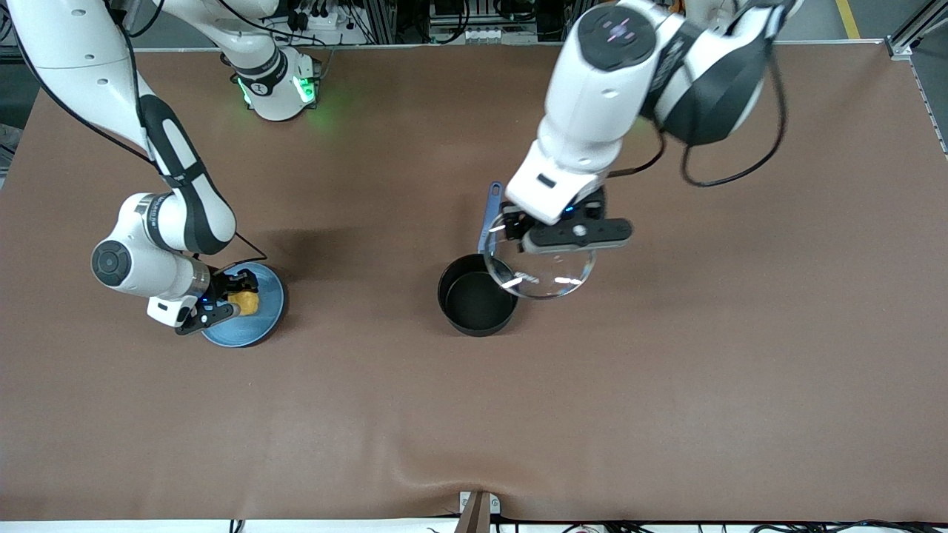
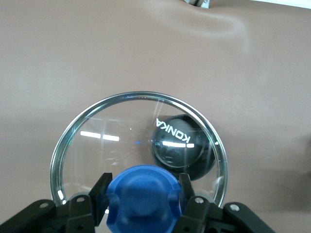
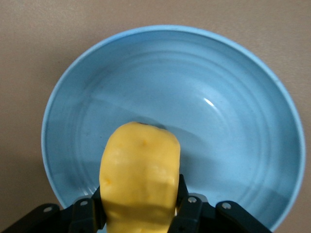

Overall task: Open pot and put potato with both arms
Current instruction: 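Lift the lid with the left gripper while the right gripper lifts the potato, then carry the potato over the pot while the left gripper lowers the lid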

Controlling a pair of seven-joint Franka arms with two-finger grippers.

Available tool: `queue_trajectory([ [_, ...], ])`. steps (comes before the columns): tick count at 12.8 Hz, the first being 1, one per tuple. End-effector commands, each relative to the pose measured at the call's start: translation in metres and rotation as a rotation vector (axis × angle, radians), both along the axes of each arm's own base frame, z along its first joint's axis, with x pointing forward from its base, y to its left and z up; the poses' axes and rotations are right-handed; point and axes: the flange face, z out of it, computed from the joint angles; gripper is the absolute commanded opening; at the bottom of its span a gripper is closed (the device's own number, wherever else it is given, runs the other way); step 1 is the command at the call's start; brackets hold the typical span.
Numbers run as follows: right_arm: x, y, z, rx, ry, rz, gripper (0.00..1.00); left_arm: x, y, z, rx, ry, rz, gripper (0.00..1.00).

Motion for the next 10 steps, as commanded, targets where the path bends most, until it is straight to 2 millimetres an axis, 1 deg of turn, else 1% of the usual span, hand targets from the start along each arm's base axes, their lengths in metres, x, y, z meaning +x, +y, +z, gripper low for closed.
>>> queue_trajectory([
  [1, 0.001, -0.009, 0.036, 0.025, -0.02, -0.037, 0.0, -0.013, 0.05, 0.028, 0.025, 0.012, -0.024, 0.0],
  [2, 0.002, -0.015, 0.047, 0.021, -0.038, -0.052, 0.0, -0.018, 0.068, 0.039, 0.02, 0.022, -0.044, 0.0],
  [3, 0.003, -0.018, 0.058, 0.027, -0.057, -0.071, 0.0, -0.021, 0.091, 0.044, 0.014, 0.042, -0.047, 0.0],
  [5, 0.005, -0.014, 0.082, 0.038, -0.086, -0.11, 0.0, -0.029, 0.138, 0.048, 0.02, 0.062, -0.087, 0.0],
  [6, 0.006, -0.002, 0.098, 0.037, -0.086, -0.143, 0.0, -0.033, 0.161, 0.045, 0.031, 0.07, -0.112, 0.0],
  [8, 0.011, 0.044, 0.138, 0.03, -0.071, -0.212, 0.0, -0.03, 0.208, 0.035, 0.049, 0.091, -0.147, 0.0],
  [9, 0.016, 0.065, 0.157, 0.029, -0.06, -0.229, 0.0, -0.026, 0.229, 0.025, 0.056, 0.109, -0.163, 0.0],
  [10, 0.02, 0.08, 0.171, 0.029, -0.05, -0.255, 0.0, -0.022, 0.245, 0.019, 0.059, 0.119, -0.163, 0.0],
])
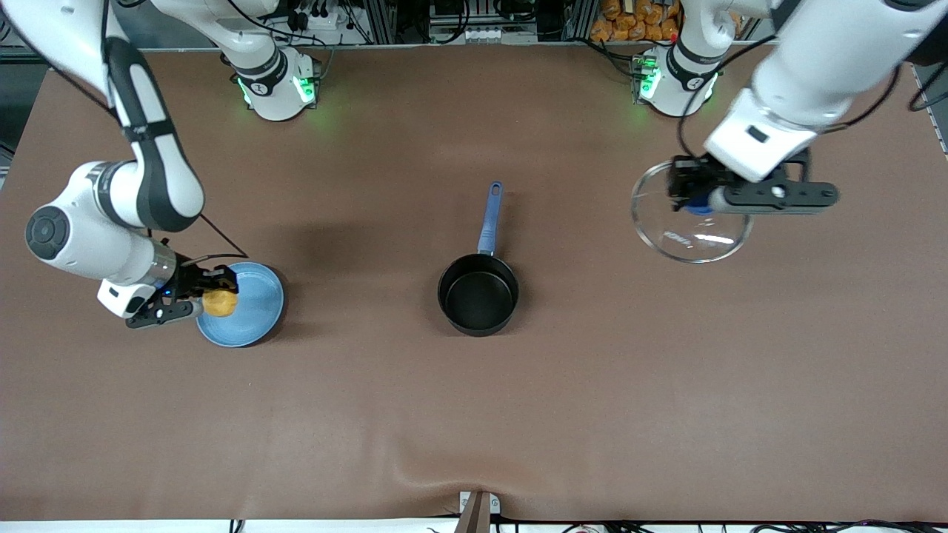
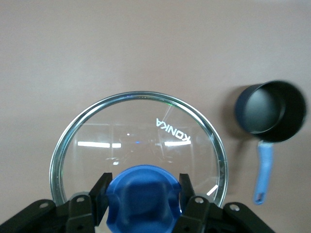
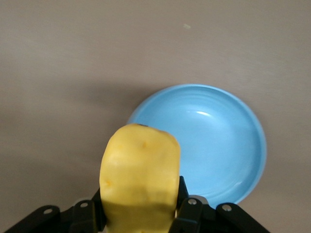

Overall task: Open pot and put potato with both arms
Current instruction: 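Carry the potato over the pot while the left gripper lowers the lid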

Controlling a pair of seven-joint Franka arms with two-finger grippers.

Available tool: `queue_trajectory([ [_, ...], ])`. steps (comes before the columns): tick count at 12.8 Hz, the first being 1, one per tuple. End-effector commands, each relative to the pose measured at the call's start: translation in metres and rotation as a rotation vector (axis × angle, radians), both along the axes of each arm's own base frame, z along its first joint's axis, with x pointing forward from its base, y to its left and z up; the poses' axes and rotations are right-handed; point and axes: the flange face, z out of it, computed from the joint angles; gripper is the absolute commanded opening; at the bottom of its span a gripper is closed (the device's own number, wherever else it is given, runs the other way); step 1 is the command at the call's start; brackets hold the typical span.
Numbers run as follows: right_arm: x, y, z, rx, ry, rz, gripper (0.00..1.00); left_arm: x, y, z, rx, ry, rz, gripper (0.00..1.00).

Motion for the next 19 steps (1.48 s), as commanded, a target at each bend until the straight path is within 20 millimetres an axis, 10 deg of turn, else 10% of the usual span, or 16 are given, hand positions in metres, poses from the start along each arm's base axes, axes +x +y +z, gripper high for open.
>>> queue_trajectory([
  [1, 0.006, 0.049, 0.046, 0.006, 0.02, -0.07, 0.0, -0.002, 0.038, -0.016, -0.012, 0.031, -0.023, 0.0],
  [10, -0.011, 0.295, 0.097, -0.053, -0.05, -0.265, 0.0, 0.024, 0.182, -0.151, -0.008, 0.038, -0.061, 0.0],
  [15, -0.028, 0.403, 0.057, -0.074, -0.09, -0.112, 0.0, 0.031, 0.193, -0.242, -0.003, 0.008, -0.066, 0.0],
  [19, -0.042, 0.451, 0.02, -0.132, -0.142, -0.176, 0.0, 0.034, 0.198, -0.294, -0.005, 0.027, -0.086, 0.0],
])
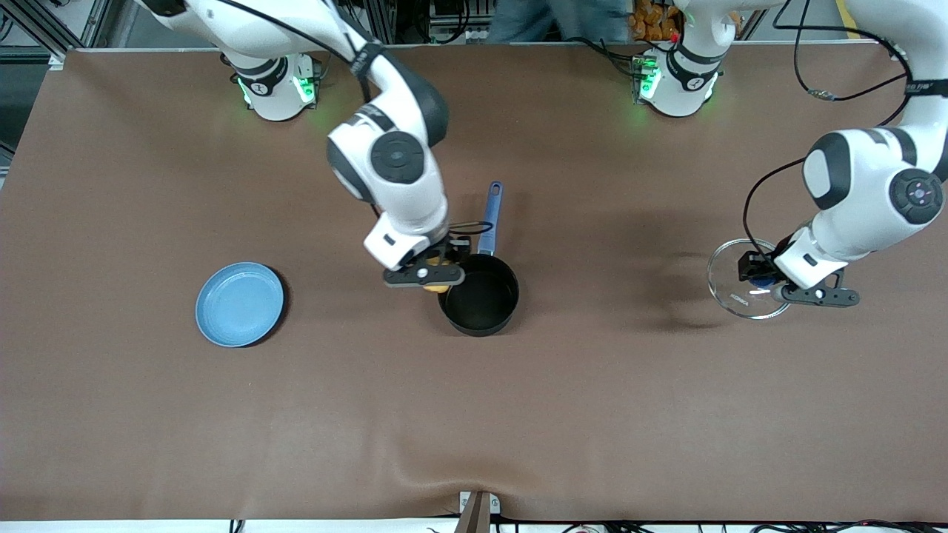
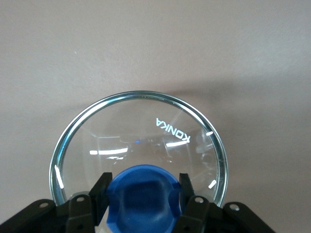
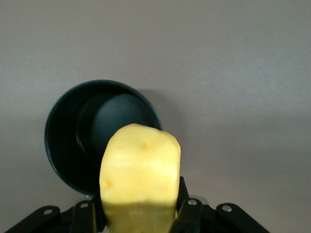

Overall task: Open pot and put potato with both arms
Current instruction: 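Carry the potato over the pot while the left gripper lowers the lid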

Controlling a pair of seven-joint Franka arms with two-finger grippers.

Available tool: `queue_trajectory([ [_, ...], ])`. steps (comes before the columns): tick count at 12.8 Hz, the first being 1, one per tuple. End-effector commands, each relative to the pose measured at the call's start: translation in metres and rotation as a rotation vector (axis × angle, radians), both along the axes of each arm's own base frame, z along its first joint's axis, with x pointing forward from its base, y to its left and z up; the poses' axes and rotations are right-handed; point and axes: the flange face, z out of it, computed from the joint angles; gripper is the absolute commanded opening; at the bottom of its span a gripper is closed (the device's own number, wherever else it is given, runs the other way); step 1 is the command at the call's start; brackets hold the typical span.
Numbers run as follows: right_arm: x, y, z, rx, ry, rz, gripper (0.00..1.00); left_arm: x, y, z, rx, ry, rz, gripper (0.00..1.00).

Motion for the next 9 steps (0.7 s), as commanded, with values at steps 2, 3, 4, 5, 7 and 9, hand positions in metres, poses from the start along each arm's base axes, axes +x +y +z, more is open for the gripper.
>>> queue_trajectory([
  [2, 0.001, 0.036, -0.029, 0.02, -0.048, 0.016, 0.0, 0.004, 0.002, -0.03, -0.01, -0.001, -0.014, 0.0],
  [3, 0.001, 0.043, -0.04, 0.041, -0.058, 0.018, 0.0, 0.005, 0.002, -0.039, -0.01, -0.009, -0.015, 0.0],
  [4, 0.002, 0.05, -0.046, 0.057, -0.07, 0.02, 0.0, 0.005, 0.002, -0.046, -0.013, -0.006, -0.011, 0.0],
  [5, 0.006, 0.053, -0.054, 0.055, -0.077, 0.019, 0.0, 0.006, 0.001, -0.05, -0.017, -0.006, -0.009, 0.0],
  [7, 0.012, 0.055, -0.068, 0.056, -0.098, 0.015, 0.0, 0.006, 0.005, -0.054, -0.032, -0.011, 0.009, 0.0],
  [9, 0.015, 0.055, -0.08, 0.067, -0.104, 0.011, 0.0, 0.004, 0.006, -0.058, -0.071, -0.027, 0.015, 0.0],
])
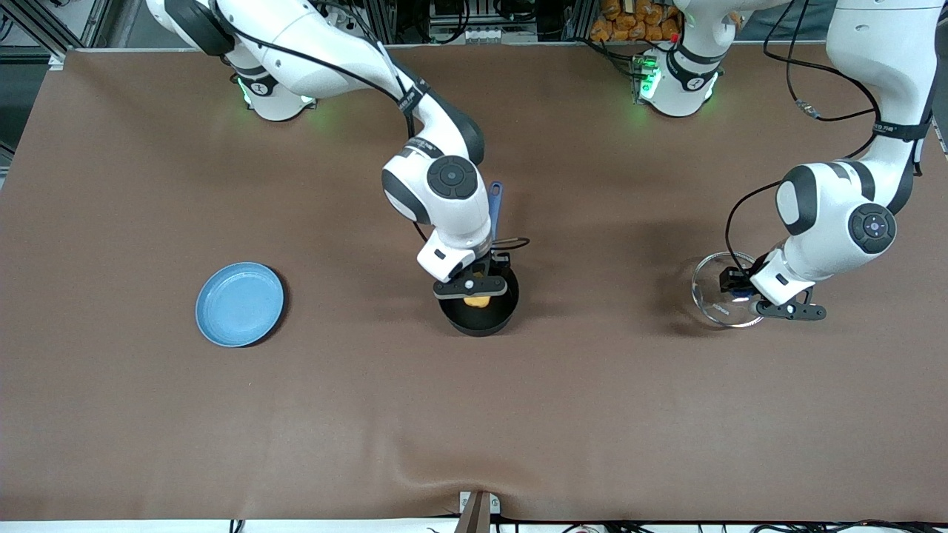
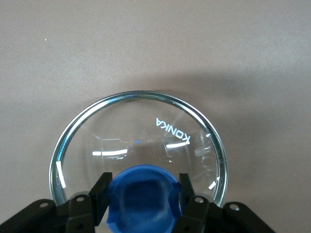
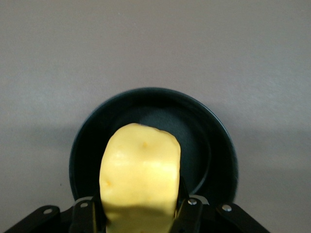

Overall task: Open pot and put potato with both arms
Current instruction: 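Lower the potato into the pot while the left gripper sets the lid down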

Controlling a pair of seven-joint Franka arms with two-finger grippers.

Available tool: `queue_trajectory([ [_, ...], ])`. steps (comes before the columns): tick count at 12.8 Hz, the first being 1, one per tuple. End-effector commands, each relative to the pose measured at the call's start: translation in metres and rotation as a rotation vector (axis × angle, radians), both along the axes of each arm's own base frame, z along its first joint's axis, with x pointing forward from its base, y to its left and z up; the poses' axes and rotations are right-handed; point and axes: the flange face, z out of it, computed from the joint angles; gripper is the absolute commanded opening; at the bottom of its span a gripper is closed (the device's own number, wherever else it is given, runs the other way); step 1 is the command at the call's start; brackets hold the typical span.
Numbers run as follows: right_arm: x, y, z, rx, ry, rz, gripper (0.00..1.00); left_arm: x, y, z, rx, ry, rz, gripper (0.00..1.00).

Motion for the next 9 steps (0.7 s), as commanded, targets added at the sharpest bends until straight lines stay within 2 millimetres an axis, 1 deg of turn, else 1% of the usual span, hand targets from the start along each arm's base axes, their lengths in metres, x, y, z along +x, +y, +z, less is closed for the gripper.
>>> queue_trajectory([
  [1, 0.009, 0.003, -0.013, -0.004, -0.019, -0.026, 0.0, -0.004, 0.011, 0.0, -0.062, -0.051, 0.001, 0.0],
  [3, 0.01, 0.001, -0.023, -0.012, -0.007, -0.028, 0.0, -0.005, 0.014, -0.007, -0.089, -0.061, -0.03, 0.0],
  [4, 0.009, 0.001, -0.03, -0.015, 0.004, -0.032, 0.0, -0.006, 0.026, -0.012, -0.094, -0.071, -0.023, 0.0],
  [5, 0.008, 0.0, -0.04, -0.021, 0.016, -0.038, 0.0, -0.006, 0.03, -0.02, -0.098, -0.067, -0.035, 0.0],
  [8, 0.006, 0.0, -0.058, -0.031, 0.035, -0.069, 0.0, -0.005, 0.026, -0.03, -0.104, -0.054, -0.043, 0.0],
  [9, 0.006, 0.0, -0.061, -0.028, 0.031, -0.069, 0.0, -0.003, 0.023, -0.03, -0.104, -0.055, -0.049, 0.2],
])
